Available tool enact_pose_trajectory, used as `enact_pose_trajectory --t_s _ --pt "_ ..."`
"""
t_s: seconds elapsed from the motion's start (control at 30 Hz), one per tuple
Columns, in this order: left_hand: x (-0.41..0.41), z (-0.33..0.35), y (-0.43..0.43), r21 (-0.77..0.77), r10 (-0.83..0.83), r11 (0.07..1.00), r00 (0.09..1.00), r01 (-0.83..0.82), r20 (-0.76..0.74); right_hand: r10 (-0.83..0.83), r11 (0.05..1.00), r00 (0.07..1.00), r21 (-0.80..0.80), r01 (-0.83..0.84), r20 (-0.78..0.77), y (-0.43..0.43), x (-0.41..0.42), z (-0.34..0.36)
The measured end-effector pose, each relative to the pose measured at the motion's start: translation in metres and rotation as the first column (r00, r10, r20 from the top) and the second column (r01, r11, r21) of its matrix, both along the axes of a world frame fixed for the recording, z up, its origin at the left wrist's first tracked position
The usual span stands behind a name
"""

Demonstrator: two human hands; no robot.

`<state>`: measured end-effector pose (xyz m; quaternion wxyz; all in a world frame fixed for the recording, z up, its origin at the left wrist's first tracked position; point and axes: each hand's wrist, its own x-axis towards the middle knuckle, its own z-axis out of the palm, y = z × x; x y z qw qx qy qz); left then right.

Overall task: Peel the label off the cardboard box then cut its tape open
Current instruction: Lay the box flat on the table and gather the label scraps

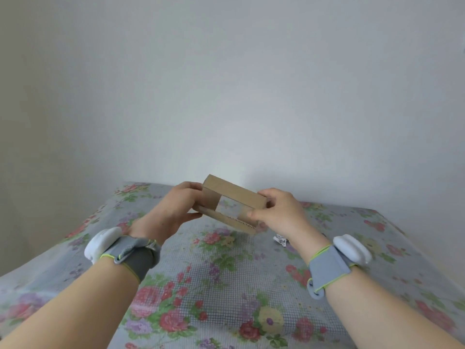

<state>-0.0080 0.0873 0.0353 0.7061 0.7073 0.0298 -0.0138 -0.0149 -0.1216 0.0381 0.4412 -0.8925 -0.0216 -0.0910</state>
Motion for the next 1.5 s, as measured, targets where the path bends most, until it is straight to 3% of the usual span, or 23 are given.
enact_pose_trajectory --t_s 0.07,0.23,0.3,0.37,0.4,0.47,0.63,0.73,0.8,0.9,1.03,1.17,1.3,1.37,1.5 --pt "-0.001 -0.003 0.002 0.037 -0.036 0.999 0.999 0.035 0.026 -0.032 0.989 0.995 -0.143 0.046 0.097 0.003 -0.001 -0.003" --pt "-0.004 -0.011 0.003 0.079 -0.098 0.993 0.991 0.091 0.096 -0.058 0.987 0.987 -0.142 0.080 0.150 0.003 -0.001 -0.006" --pt "-0.006 -0.011 -0.003 0.296 -0.069 0.955 0.991 0.033 0.112 -0.102 0.974 0.976 -0.180 0.137 0.190 0.006 -0.002 -0.011" --pt "-0.010 -0.015 -0.015 0.620 0.013 0.775 0.984 -0.123 0.179 -0.176 0.949 0.944 -0.205 0.238 0.278 0.013 -0.006 -0.019" --pt "-0.011 -0.019 -0.022 0.712 0.066 0.667 0.969 -0.221 0.239 -0.212 0.935 0.923 -0.208 0.287 0.322 0.017 -0.009 -0.023" --pt "-0.014 -0.031 -0.031 0.752 0.146 0.556 0.932 -0.355 0.332 -0.245 0.914 0.896 -0.220 0.341 0.371 0.025 -0.015 -0.030" --pt "-0.014 -0.046 -0.029 0.716 0.163 0.562 0.904 -0.414 0.396 -0.231 0.924 0.920 -0.224 0.309 0.318 0.025 -0.016 -0.034" --pt "-0.013 -0.042 -0.014 0.707 -0.014 0.644 0.919 -0.293 0.394 -0.123 0.976 0.976 -0.159 0.152 0.179 0.009 -0.016 -0.037" --pt "-0.016 -0.037 -0.005 0.743 -0.146 0.633 0.909 -0.218 0.391 -0.035 0.988 0.997 -0.148 0.046 0.075 -0.004 -0.018 -0.043" --pt "-0.019 -0.033 0.000 0.878 -0.317 0.442 0.884 -0.182 0.343 0.037 0.991 0.999 -0.131 -0.040 -0.025 -0.015 -0.021 -0.050" --pt "-0.016 -0.042 -0.001 0.972 -0.404 0.236 0.911 0.015 0.084 0.070 0.956 0.991 -0.277 -0.099 -0.115 -0.027 -0.022 -0.053" --pt "-0.014 -0.060 -0.007 0.950 -0.395 0.198 0.907 0.240 -0.146 0.126 0.916 0.967 -0.349 -0.199 -0.221 -0.035 -0.024 -0.061" --pt "-0.007 -0.065 -0.007 0.961 -0.378 0.184 0.917 0.205 -0.123 -0.101 0.952 0.993 -0.285 0.113 0.056 -0.054 -0.013 -0.067" --pt "-0.003 -0.062 -0.009 0.969 -0.378 0.163 0.919 0.184 -0.111 -0.156 0.921 0.986 -0.350 0.169 0.065 -0.068 0.001 -0.072" --pt "0.004 -0.056 -0.012 0.974 -0.356 0.120 0.924 0.190 -0.137 0.016 0.854 0.983 -0.508 -0.109 -0.184 -0.075 0.023 -0.083"
